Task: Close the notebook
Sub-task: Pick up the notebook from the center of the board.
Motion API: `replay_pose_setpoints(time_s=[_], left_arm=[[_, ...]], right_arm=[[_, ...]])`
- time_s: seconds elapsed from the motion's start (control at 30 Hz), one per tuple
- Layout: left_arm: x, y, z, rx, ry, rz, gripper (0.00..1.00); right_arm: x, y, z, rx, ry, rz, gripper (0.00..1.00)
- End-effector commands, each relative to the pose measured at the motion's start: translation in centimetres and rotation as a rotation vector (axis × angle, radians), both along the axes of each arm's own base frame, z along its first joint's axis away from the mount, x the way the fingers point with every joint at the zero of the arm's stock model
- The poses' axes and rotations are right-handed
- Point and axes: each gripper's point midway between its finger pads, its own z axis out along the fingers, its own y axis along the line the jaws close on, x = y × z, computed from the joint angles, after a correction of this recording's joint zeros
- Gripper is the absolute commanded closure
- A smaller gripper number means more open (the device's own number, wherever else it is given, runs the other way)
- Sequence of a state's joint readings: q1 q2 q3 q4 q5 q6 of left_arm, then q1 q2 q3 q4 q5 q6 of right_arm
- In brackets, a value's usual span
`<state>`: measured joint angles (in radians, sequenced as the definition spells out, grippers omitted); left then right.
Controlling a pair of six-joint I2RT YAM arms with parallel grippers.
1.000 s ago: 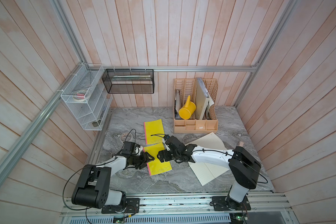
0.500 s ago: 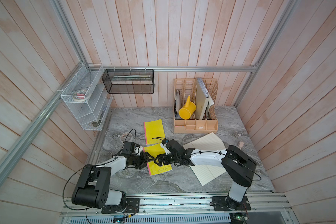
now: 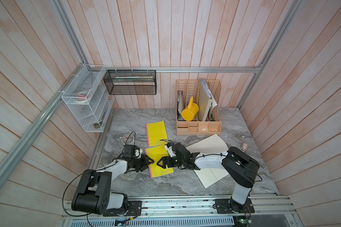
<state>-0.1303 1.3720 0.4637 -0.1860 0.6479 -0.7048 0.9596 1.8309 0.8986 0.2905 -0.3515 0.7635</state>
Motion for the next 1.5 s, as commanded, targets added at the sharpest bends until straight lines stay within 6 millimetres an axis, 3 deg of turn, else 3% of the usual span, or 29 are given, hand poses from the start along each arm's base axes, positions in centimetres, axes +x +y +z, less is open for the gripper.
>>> replay_pose_setpoints(time_s=[0.0,0.2,0.27,0.4,0.6,0.73,1.03,1.1,1.27,1.33,1.47], left_arm=[[-3.6,3.4,-4.5,0.184,0.187,0.097,0.54],[-3.2,3.8,-3.9,0.206,0.159,0.096,0.54],[-3.0,3.1,-3.9,0.166,0.136,0.071,0.54],[-3.0,2.6,-4.2,0.140,0.136,0.044,0.72],[-2.4,2.0,-3.3,0.104,0.070,0.015,0.80],[-2.1,1.4,-2.3,0.072,0.028,-0.007,1.00],[-0.9,0.5,1.4,0.020,-0.086,-0.040,1.00],[-1.1,1.5,0.8,0.102,-0.041,-0.025,1.00],[-2.6,1.2,-1.6,0.174,0.112,-0.042,1.00],[-2.5,0.7,-0.7,0.172,0.107,-0.051,1.00],[-1.9,0.4,3.1,0.181,0.084,-0.066,1.00]], right_arm=[[-1.3,-1.7,-2.9,-0.084,0.080,-0.006,0.10],[-1.5,-2.0,-3.2,-0.088,0.087,-0.006,0.10],[-1.4,-1.9,-3.2,-0.086,0.088,-0.006,0.10],[-1.4,-1.8,-3.2,-0.083,0.089,-0.001,0.10],[-1.5,-1.9,-3.4,-0.088,0.093,0.001,0.10],[-1.6,-1.9,-3.5,-0.090,0.096,0.004,0.10],[-1.6,-1.8,-3.7,-0.080,0.104,0.003,0.10],[-1.6,-1.8,-3.4,-0.072,0.103,0.003,0.10],[-1.2,-2.4,-1.7,-0.065,0.073,-0.013,0.10],[-1.0,-2.9,-1.0,-0.060,0.064,-0.024,0.10],[-0.5,-4.1,0.5,-0.063,0.048,-0.044,0.10]])
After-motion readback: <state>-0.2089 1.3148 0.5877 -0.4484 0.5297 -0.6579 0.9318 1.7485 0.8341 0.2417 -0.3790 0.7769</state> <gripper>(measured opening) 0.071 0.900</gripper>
